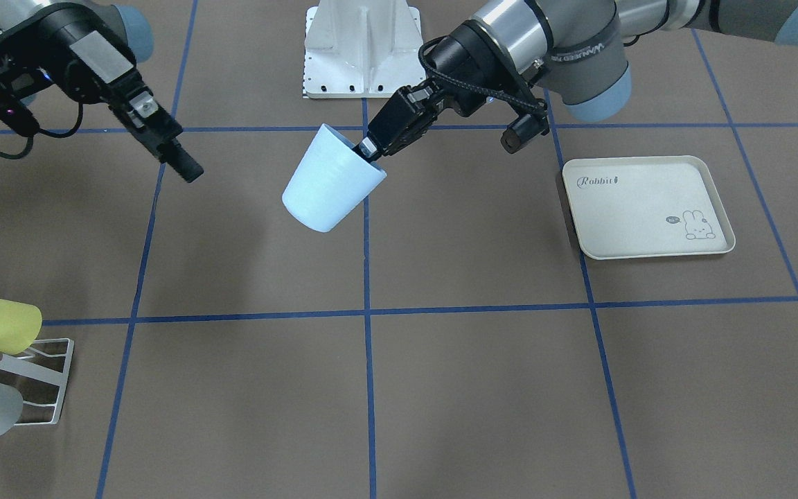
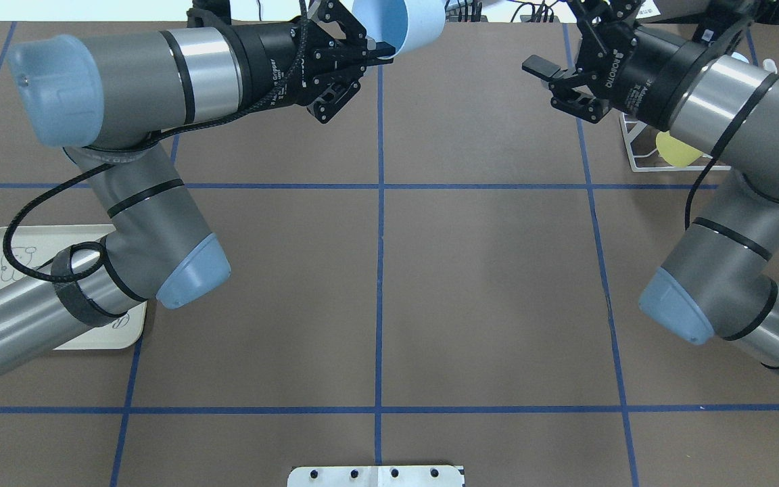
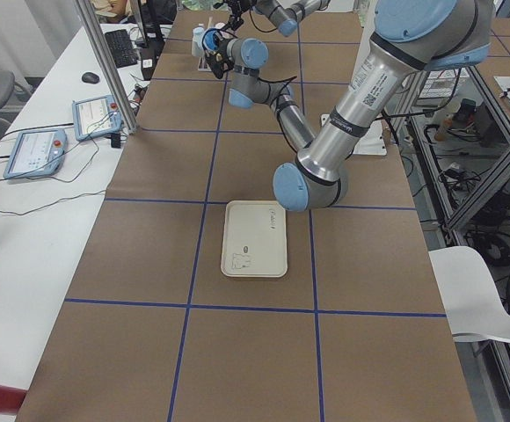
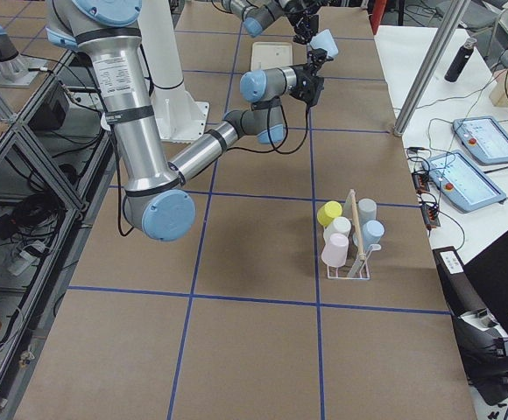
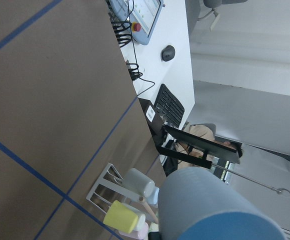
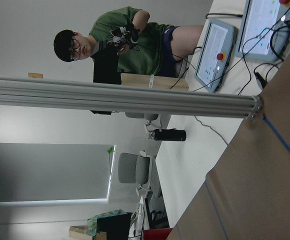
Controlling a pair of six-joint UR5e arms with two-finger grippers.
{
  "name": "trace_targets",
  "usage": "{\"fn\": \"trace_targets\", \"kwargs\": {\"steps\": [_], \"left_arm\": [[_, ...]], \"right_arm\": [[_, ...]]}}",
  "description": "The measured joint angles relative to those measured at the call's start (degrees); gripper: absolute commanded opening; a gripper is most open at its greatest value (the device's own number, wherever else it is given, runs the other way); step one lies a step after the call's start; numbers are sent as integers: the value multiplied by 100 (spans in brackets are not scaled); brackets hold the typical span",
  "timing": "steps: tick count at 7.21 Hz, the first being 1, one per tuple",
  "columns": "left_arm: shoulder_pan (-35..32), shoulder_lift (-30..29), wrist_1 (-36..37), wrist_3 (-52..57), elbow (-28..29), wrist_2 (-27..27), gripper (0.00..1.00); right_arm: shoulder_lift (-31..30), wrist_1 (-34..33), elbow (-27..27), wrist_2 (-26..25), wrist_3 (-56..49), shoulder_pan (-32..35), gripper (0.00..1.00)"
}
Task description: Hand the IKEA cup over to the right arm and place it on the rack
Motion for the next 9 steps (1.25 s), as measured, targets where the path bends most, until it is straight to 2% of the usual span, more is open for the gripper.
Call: {"fn": "trace_targets", "kwargs": {"steps": [2,5,9], "left_arm": [[8,84,-954,-604,215,-6,0],[42,218,-1819,-1207,304,-24,0],[277,230,-2047,-1467,193,-28,0]], "right_arm": [[116,450,-26,1,164,-362,97],[193,609,-52,-14,775,-500,97],[387,599,-96,-42,1193,-555,97]]}}
